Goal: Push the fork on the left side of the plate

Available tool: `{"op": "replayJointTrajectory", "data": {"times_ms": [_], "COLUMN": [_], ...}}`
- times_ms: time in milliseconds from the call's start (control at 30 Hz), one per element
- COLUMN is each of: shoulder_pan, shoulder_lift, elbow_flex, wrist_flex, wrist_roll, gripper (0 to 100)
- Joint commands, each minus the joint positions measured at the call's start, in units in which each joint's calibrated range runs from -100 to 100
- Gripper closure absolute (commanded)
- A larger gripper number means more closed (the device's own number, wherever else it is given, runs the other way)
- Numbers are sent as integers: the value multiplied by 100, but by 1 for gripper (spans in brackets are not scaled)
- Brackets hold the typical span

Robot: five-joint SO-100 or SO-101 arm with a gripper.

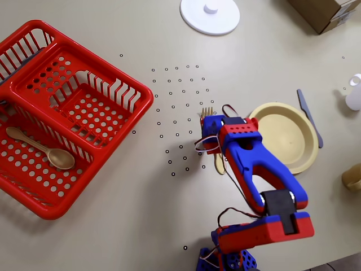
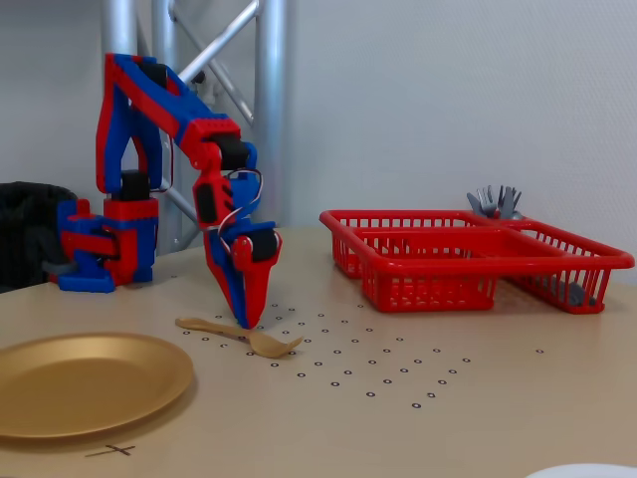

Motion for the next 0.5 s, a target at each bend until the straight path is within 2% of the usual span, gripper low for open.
{"op": "replayJointTrajectory", "data": {"times_ms": [0, 467], "shoulder_pan": [95, 461], "shoulder_lift": [-54, 301], "elbow_flex": [-516, -960], "wrist_flex": [-17, 71], "wrist_roll": [68, 234], "gripper": [100, 100]}}
